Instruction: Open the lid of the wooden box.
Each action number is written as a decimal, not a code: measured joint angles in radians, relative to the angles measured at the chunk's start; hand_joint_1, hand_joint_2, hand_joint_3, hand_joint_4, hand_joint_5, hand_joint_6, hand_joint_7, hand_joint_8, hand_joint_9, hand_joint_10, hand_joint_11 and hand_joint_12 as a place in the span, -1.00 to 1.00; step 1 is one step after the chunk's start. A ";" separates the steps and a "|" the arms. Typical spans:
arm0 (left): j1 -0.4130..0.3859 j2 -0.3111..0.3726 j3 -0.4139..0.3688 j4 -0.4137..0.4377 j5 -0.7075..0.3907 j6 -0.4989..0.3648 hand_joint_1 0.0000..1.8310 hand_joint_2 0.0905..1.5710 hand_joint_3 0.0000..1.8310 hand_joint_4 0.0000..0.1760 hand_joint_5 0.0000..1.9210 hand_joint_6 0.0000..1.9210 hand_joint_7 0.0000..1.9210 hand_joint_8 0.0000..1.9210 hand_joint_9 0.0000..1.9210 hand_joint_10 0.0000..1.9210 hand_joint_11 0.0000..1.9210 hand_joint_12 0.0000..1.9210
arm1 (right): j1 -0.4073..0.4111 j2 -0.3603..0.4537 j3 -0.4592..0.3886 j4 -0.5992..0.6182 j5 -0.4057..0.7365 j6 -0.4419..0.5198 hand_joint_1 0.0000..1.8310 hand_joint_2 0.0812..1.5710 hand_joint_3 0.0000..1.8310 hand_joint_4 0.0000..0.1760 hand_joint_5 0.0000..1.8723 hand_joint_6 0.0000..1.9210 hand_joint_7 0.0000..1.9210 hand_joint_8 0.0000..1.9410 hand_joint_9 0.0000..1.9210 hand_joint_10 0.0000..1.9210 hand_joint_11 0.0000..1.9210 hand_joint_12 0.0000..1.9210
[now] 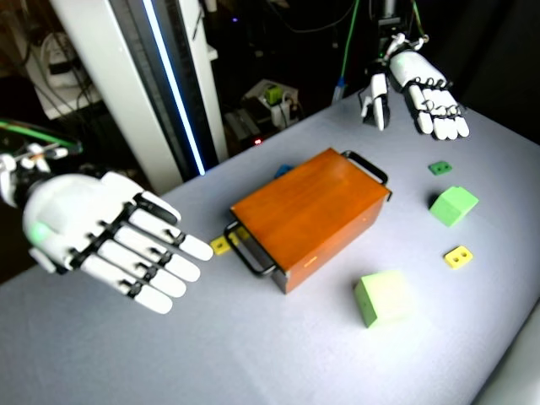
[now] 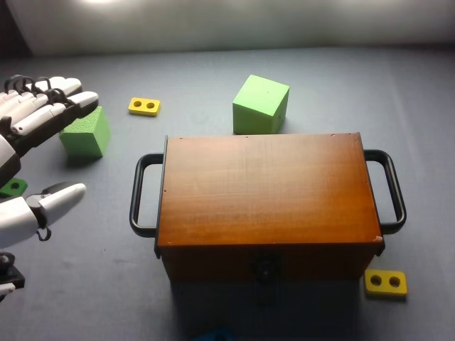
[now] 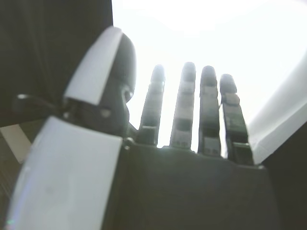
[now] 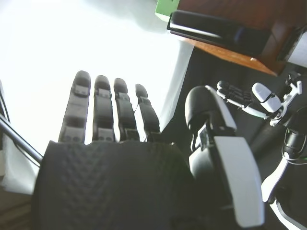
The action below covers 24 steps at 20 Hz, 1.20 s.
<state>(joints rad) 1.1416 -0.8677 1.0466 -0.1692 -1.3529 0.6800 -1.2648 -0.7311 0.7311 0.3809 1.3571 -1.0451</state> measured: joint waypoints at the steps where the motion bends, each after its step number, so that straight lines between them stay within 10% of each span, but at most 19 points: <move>1: 0.000 0.000 0.000 0.002 0.002 0.000 -0.58 0.71 -1.00 -1.00 -0.85 -0.99 -0.98 -1.00 -1.00 -1.00 -0.99 -0.99 | 0.000 0.000 0.000 0.000 -0.002 0.000 -0.59 0.73 -0.95 -1.00 -0.95 -0.96 -1.00 -1.00 -1.00 -1.00 -1.00 -1.00; 24: 0.002 0.021 -0.002 0.172 0.270 -0.081 -0.78 0.77 -1.00 -1.00 -0.81 -1.00 -0.96 -1.00 -1.00 -1.00 -1.00 -1.00 | 0.047 -0.048 0.049 -0.045 -0.244 0.001 -0.46 0.72 -1.00 -1.00 -0.90 -0.99 -1.00 -1.00 -1.00 -1.00 -1.00 -1.00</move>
<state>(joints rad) 1.1435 -0.8463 1.0447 0.0029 -1.0828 0.5987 -1.2175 -0.7792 0.7799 0.3359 1.1130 -1.0443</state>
